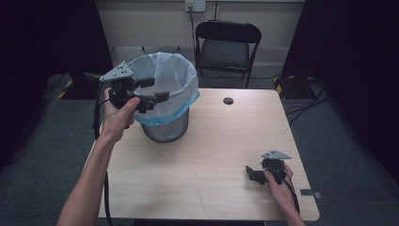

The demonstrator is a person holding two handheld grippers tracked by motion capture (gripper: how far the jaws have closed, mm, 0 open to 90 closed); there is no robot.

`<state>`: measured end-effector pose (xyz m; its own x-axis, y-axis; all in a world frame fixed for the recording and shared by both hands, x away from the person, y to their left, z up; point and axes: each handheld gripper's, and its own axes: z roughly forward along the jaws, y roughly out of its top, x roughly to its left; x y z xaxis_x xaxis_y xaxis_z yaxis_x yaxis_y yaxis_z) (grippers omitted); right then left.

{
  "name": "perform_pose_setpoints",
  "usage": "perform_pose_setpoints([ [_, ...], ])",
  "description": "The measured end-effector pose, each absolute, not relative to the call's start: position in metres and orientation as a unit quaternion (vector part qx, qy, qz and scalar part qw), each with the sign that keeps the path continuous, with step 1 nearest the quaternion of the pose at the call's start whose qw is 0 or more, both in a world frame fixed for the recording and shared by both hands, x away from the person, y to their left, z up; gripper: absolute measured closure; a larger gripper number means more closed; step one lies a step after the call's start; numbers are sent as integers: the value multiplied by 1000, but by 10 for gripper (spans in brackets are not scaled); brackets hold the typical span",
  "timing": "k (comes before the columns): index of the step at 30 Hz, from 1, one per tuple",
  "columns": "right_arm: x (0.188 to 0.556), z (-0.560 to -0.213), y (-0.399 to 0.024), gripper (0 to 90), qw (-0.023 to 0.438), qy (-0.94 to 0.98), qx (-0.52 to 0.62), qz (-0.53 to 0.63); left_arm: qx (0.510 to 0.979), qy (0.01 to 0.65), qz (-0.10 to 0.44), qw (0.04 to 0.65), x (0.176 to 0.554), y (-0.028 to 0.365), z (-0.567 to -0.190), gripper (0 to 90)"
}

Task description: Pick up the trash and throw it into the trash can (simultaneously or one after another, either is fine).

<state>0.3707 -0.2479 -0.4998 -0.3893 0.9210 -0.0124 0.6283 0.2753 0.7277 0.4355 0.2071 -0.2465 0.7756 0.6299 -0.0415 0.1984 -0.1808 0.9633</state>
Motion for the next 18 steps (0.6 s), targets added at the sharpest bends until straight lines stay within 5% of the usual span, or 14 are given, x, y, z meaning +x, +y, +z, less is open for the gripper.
perform_pose_setpoints([
  [18, 371, -500, -248, 94, 224, 767, 505, 327, 765, 250, 167, 570, 390, 192, -273, 171],
])
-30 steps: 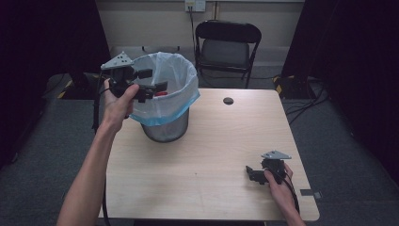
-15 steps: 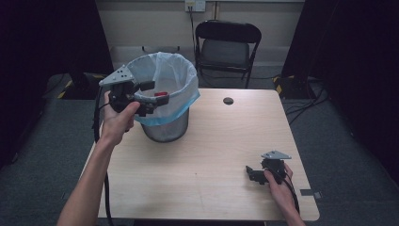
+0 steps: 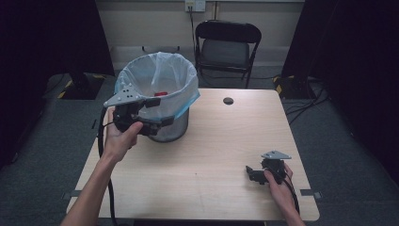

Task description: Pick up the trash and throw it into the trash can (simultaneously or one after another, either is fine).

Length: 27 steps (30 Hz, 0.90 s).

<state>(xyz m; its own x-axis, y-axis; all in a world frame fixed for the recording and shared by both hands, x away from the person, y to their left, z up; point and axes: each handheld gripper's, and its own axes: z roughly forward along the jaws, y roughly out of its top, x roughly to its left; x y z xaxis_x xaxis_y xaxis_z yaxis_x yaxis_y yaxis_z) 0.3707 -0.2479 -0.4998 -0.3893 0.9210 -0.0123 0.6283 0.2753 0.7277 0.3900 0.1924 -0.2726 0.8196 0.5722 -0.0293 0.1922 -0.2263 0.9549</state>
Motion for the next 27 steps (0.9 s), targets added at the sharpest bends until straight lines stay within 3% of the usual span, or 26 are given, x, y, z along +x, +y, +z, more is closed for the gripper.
perform_pose_setpoints([
  [10, 371, -500, -248, 94, 224, 767, 505, 327, 765, 250, 163, 570, 380, 197, -303, 159],
  [27, 371, -500, -248, 94, 224, 767, 505, 327, 801, 280, 157, 505, 369, 195, -371, 169],
])
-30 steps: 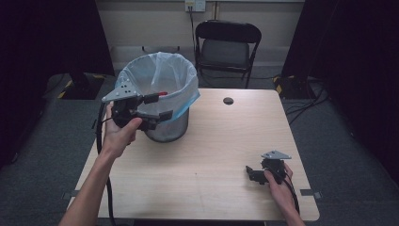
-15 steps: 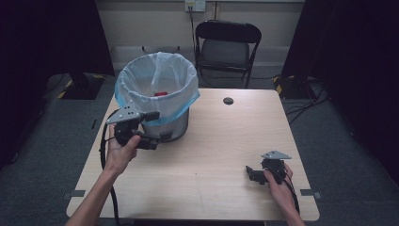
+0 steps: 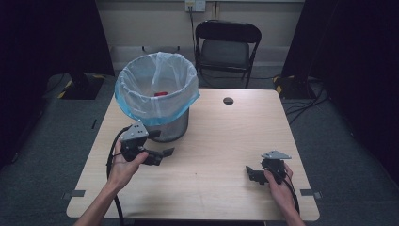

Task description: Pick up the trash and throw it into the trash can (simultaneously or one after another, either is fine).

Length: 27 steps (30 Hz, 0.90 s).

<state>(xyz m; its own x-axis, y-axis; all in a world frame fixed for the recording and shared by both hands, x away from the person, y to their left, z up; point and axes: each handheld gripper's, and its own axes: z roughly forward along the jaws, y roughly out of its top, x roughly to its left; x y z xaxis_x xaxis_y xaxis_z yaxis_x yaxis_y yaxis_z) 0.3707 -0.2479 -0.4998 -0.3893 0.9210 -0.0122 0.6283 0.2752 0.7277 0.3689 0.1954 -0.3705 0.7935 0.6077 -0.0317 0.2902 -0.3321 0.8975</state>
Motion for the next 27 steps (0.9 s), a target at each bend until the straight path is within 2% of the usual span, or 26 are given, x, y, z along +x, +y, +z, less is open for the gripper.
perform_pose_setpoints([
  [5, 371, -500, -248, 94, 224, 767, 505, 327, 808, 294, 140, 491, 367, 200, -393, 170],
  [20, 371, -500, -248, 94, 224, 767, 505, 327, 825, 357, 132, 417, 369, 213, -449, 163],
  [27, 371, -500, -248, 94, 224, 767, 505, 327, 831, 367, 127, 398, 370, 215, -467, 161],
])
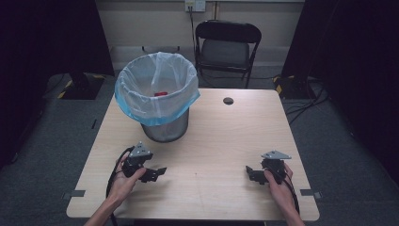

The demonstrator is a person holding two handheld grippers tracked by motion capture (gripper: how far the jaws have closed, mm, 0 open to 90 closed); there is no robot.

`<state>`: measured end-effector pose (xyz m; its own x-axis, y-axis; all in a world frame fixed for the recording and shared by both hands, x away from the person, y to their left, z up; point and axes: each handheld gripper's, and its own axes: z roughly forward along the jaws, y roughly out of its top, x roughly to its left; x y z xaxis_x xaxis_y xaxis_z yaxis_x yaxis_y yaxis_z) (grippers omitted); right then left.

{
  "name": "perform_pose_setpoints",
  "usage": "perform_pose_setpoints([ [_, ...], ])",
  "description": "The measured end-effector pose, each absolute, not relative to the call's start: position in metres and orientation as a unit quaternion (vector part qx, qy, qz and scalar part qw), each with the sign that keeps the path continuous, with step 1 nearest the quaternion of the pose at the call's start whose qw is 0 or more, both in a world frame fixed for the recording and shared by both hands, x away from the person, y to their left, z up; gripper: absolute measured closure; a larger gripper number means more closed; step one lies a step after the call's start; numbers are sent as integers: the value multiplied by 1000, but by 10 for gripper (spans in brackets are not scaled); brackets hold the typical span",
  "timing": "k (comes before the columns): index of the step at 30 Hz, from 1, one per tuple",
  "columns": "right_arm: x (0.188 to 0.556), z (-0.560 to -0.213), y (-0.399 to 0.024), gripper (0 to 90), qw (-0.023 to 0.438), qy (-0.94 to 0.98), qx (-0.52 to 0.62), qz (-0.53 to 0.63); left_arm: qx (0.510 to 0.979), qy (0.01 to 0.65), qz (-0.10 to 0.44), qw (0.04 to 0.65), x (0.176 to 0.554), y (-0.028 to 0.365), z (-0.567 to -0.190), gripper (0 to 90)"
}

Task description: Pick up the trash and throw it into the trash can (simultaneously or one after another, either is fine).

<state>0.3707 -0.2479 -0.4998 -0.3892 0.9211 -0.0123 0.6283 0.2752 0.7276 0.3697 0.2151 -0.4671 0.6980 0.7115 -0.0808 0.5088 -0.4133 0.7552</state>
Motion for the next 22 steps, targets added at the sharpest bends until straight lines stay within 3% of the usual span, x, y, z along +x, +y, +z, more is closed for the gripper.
perform_pose_setpoints([
  [9, 371, -500, -248, 94, 224, 767, 505, 327, 850, 360, 115, 368, 366, 214, -486, 167],
  [22, 371, -500, -248, 94, 224, 767, 505, 327, 852, 349, 151, 361, 366, 210, -498, 144],
])
